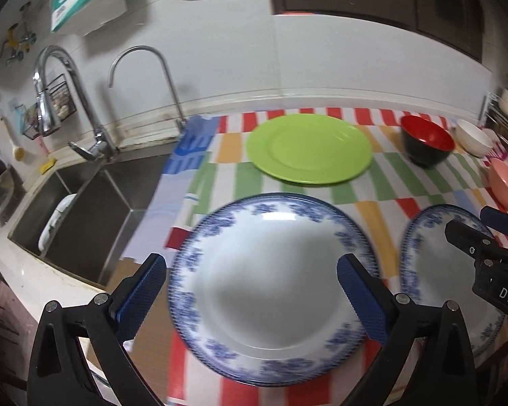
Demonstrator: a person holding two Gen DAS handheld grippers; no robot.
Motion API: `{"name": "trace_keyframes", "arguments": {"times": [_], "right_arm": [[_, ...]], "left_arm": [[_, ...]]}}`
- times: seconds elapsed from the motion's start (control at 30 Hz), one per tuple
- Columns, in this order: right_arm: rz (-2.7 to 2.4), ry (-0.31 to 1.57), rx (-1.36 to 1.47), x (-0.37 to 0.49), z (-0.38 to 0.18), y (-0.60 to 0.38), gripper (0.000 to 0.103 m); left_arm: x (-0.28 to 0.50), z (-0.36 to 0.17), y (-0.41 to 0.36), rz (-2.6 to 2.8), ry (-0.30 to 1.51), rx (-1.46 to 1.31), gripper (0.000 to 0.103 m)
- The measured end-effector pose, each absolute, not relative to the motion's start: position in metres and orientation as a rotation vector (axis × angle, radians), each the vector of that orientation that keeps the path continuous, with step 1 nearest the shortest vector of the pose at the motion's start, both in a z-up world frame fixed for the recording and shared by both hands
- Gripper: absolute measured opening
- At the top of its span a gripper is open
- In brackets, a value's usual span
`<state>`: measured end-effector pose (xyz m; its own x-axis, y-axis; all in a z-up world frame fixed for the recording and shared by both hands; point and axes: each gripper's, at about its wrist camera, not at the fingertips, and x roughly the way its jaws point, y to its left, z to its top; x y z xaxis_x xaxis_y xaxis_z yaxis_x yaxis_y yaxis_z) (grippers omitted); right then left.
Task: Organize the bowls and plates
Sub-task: 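Lift the blue-and-white plates with both tools and bring them toward each other, then lower the right tool's plate onto the left tool's plate while the left tool holds it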
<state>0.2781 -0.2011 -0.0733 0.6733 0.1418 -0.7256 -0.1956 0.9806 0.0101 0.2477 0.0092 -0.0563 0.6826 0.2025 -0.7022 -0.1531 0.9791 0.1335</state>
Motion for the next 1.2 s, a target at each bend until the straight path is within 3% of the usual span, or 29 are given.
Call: {"name": "trace_keyframes", "arguments": {"times": [0.63,0.87,1.2], "right_arm": [[0.254,0.919,-0.146,0.313,-0.116,-0.122,0.067],[0.239,0.95,-0.159,0.322,-0.13,-0.115,0.066],[0.239,0.98,-0.171,0.328,-0.141,-0.111,0.055]], "left_arm": [[0.261,-0.103,0.082,0.267,0.892,0.08,0.1],[0.269,-0.122,0.091,0.248,0.947,0.043,0.093],[0.275,-0.132,0.096,0.226,0.977,0.009,0.079]]}}
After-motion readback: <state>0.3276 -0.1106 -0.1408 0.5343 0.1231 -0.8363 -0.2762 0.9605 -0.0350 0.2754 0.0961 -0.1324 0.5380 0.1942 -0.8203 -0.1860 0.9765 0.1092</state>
